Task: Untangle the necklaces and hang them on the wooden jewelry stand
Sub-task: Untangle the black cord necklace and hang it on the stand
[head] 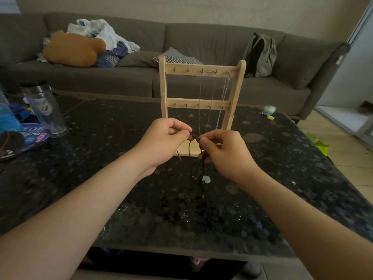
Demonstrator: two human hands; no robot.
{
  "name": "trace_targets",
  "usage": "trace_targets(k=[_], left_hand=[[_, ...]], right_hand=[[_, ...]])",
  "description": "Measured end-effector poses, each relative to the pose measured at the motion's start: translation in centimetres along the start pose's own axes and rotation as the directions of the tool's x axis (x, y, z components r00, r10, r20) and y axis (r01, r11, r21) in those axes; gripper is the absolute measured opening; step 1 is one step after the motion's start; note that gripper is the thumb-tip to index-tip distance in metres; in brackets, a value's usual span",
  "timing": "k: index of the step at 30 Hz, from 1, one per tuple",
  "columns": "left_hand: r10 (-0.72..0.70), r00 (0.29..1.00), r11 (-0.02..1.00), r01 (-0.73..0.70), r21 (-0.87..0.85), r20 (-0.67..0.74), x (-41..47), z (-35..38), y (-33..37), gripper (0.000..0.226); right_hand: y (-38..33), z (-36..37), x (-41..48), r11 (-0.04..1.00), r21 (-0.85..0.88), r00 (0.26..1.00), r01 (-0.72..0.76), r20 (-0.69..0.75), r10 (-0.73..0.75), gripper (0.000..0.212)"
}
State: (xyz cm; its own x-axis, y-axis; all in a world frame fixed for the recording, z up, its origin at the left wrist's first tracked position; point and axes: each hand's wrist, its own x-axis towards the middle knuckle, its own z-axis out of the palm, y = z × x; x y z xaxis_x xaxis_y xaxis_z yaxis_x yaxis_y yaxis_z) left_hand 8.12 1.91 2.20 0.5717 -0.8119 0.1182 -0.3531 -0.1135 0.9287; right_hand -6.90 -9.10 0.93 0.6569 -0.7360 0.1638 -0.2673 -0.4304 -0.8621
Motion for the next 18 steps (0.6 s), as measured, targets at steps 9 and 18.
trace_targets(k=[9, 18], left_hand=[[-0.079, 0.996, 0.993, 0.083, -0.089, 0.046, -0.17, -0.41, 0.56, 0.014], [-0.088, 0.990, 0.993, 0.096, -0.068, 0.113, -0.26, -0.52, 0.71, 0.019]], right_hand=[[-0.42, -0.16, -0.73, 0.988, -0.060, 0.990, 0.141, 0.012, -0.141, 0.008], [-0.29, -0.03, -0.60, 0.995, 0.014, 0.994, 0.101, 0.036, -0.101, 0.010]])
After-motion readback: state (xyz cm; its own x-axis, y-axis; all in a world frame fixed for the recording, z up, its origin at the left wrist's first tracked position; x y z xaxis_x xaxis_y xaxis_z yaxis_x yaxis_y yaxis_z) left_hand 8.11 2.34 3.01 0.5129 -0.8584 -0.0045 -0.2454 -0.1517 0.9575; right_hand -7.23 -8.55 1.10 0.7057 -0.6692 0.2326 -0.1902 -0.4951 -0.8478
